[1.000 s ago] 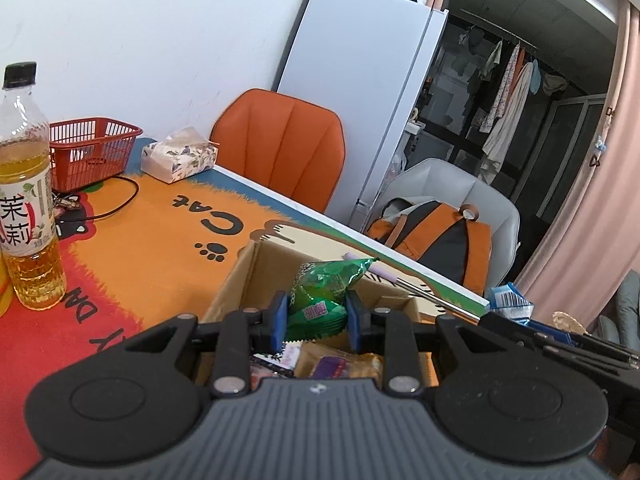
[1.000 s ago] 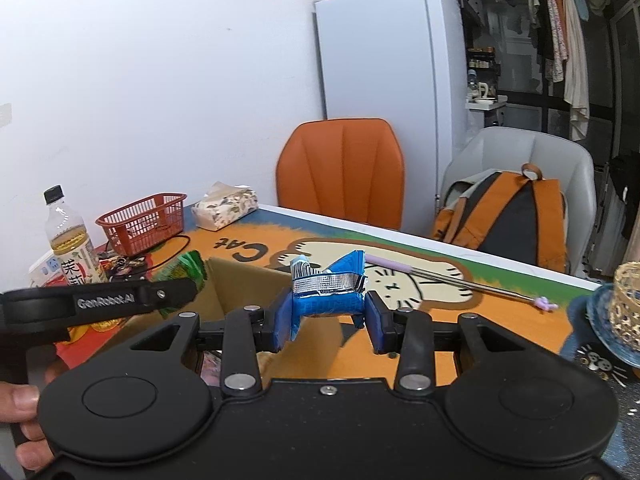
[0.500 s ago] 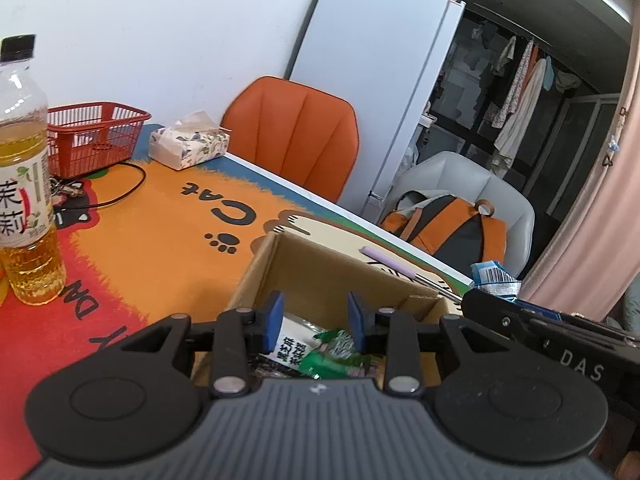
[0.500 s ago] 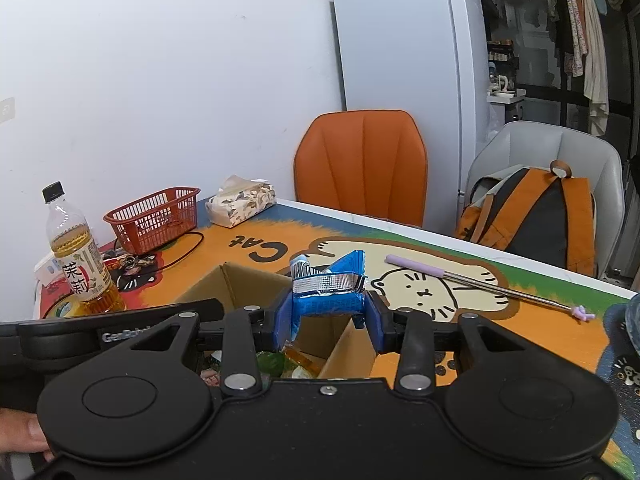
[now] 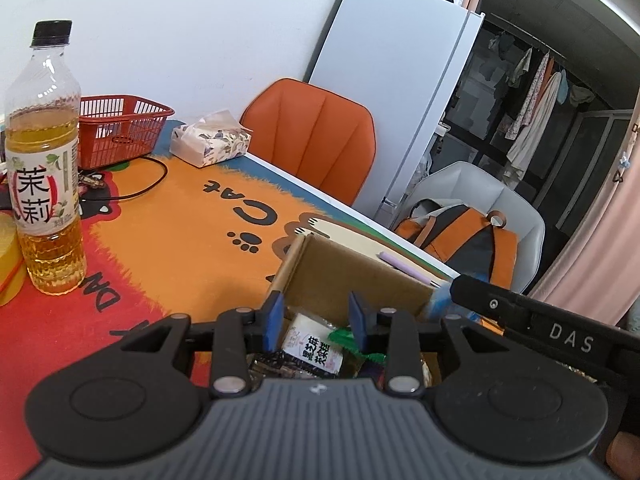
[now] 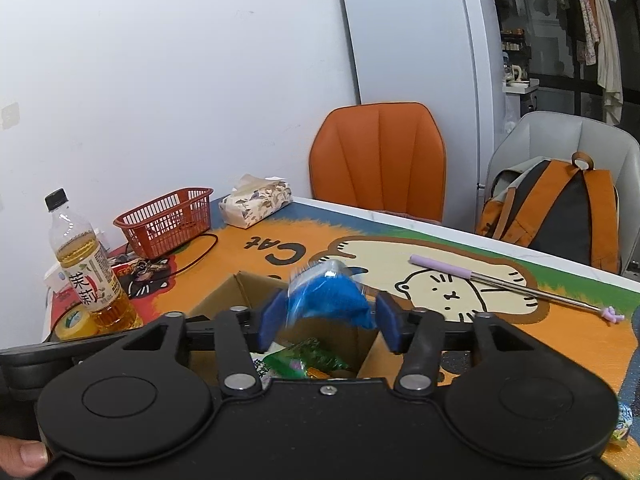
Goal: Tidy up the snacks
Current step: 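Carry both snacks over the box and open both grippers to drop them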
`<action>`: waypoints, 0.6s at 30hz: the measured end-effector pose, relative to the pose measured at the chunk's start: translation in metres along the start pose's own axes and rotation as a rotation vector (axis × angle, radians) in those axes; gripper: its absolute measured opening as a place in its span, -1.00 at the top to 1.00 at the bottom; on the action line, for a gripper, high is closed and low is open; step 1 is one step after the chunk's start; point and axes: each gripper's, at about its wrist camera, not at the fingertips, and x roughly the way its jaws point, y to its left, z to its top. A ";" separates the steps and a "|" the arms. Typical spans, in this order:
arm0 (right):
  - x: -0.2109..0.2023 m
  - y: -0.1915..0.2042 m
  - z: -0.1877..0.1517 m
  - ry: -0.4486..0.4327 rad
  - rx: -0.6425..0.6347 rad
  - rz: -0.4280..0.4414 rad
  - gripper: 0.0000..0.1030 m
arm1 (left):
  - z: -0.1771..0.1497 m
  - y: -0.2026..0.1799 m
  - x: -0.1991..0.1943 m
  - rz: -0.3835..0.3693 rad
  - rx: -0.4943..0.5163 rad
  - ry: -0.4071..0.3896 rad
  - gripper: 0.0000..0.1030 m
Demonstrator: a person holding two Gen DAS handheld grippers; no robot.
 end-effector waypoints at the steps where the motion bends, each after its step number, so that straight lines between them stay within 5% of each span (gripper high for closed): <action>1: -0.002 -0.001 -0.001 0.000 0.006 0.000 -0.06 | 0.000 0.000 -0.001 0.003 0.002 0.000 0.33; 7: -0.013 -0.009 -0.007 0.002 0.025 -0.013 -0.07 | -0.004 -0.005 -0.006 0.010 0.006 -0.006 0.20; 18: -0.033 -0.037 -0.023 0.051 0.067 -0.067 -0.26 | -0.012 -0.024 -0.016 0.014 0.038 0.008 -0.42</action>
